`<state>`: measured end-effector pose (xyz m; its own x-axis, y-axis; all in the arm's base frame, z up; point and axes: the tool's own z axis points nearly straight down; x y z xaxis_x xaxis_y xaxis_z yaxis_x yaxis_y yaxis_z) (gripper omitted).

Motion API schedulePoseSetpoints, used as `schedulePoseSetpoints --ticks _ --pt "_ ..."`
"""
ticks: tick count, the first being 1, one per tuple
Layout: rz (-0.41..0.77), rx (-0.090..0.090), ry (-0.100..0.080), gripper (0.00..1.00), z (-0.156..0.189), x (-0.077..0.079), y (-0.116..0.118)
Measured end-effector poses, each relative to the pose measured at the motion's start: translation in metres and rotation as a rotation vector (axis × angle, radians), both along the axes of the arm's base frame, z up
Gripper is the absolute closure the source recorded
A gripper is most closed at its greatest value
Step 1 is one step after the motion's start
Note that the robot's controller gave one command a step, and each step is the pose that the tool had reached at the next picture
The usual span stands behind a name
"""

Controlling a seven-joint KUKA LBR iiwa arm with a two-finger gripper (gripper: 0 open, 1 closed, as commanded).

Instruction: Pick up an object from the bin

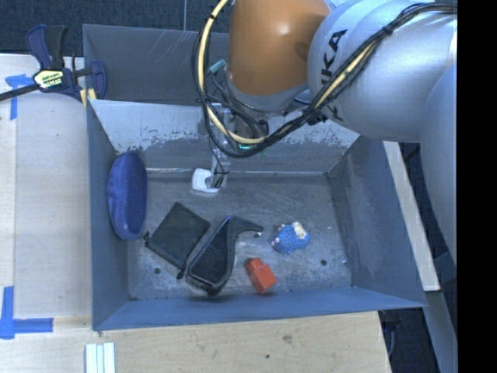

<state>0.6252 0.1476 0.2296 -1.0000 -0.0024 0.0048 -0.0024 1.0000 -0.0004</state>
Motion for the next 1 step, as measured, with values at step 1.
schedulePoseSetpoints --ticks 1 --pt "0.012 -0.002 0.002 0.00 -0.1370 -0.0553 0.0599"
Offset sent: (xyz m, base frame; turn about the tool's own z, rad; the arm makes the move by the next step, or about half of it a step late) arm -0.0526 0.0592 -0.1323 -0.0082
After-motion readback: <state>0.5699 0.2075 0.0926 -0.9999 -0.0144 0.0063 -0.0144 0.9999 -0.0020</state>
